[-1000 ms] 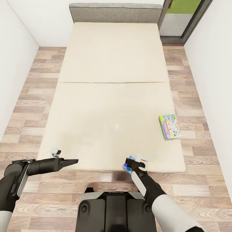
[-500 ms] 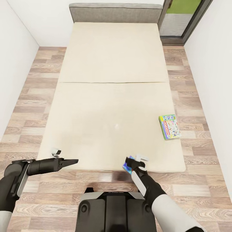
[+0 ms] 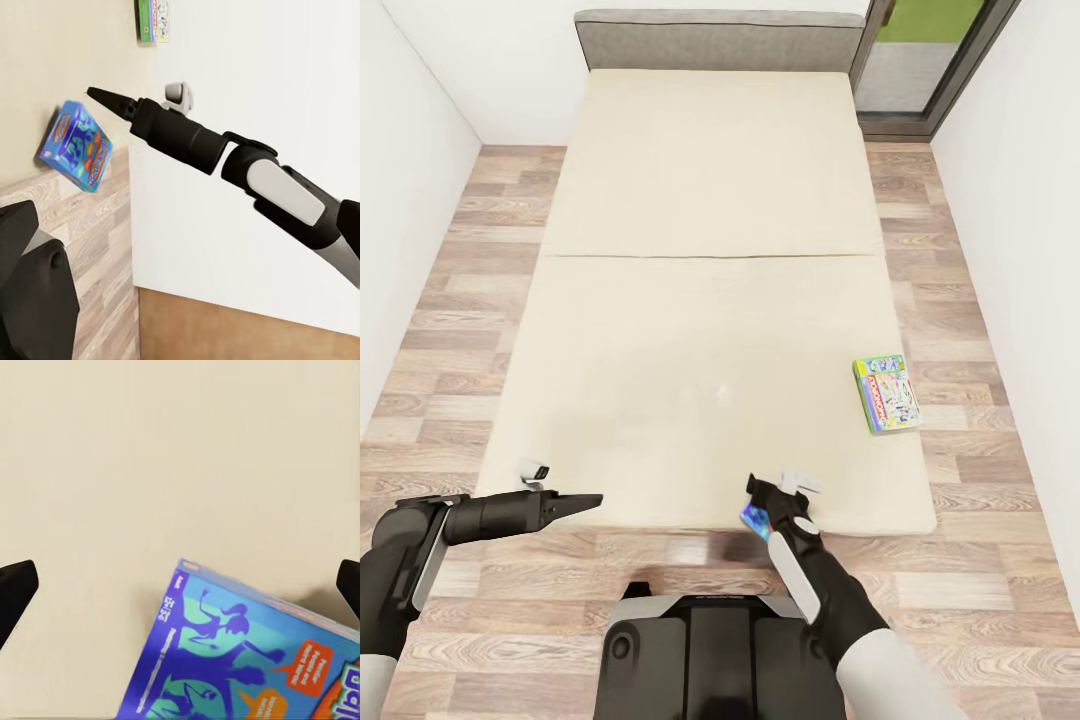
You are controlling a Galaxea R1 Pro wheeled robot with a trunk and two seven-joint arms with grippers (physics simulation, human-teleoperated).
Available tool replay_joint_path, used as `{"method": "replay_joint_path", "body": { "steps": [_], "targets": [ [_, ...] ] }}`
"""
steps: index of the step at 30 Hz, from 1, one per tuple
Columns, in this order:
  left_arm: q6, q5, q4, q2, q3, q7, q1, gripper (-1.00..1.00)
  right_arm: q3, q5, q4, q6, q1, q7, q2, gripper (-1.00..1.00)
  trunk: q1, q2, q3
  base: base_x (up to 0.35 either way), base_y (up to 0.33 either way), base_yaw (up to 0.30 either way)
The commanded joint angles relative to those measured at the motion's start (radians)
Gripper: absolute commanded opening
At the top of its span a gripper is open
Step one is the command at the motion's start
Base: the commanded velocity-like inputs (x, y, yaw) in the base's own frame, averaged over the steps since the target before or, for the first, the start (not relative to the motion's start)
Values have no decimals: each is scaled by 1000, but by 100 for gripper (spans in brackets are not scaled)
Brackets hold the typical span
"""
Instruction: Put all the toys in the child's room - the three board games (two on the bed and one on the table), the two jigsaw puzzles on the table, and the tennis ball on the table - inside the toy box on the table in the child's room.
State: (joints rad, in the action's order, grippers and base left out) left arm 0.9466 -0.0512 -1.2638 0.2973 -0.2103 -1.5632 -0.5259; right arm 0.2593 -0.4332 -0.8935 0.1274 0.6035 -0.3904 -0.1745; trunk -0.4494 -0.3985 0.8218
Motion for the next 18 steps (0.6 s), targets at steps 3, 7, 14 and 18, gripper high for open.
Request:
{"method": "replay_joint_path", "body": {
  "steps": [3,7,14,18],
  "targets": [
    [11,1,0,0,0,-4,0,100,2,-4,-41,11,-20,-7,0,100,-1,-2,1,0,0,0],
    [11,1,0,0,0,-4,0,100,2,-4,-105,31,-49,-7,0,100,-1,-2,1,-1,0,0],
    [11,1,0,0,0,-4,0,100,0,-6,-210,46,-100,-6,27,100,-1,-2,1,-123,-35,0],
    [11,1,0,0,0,-4,1,100,0,-14,-270,48,-129,-5,55,100,-1,-2,1,-258,-119,0]
  ]
}}
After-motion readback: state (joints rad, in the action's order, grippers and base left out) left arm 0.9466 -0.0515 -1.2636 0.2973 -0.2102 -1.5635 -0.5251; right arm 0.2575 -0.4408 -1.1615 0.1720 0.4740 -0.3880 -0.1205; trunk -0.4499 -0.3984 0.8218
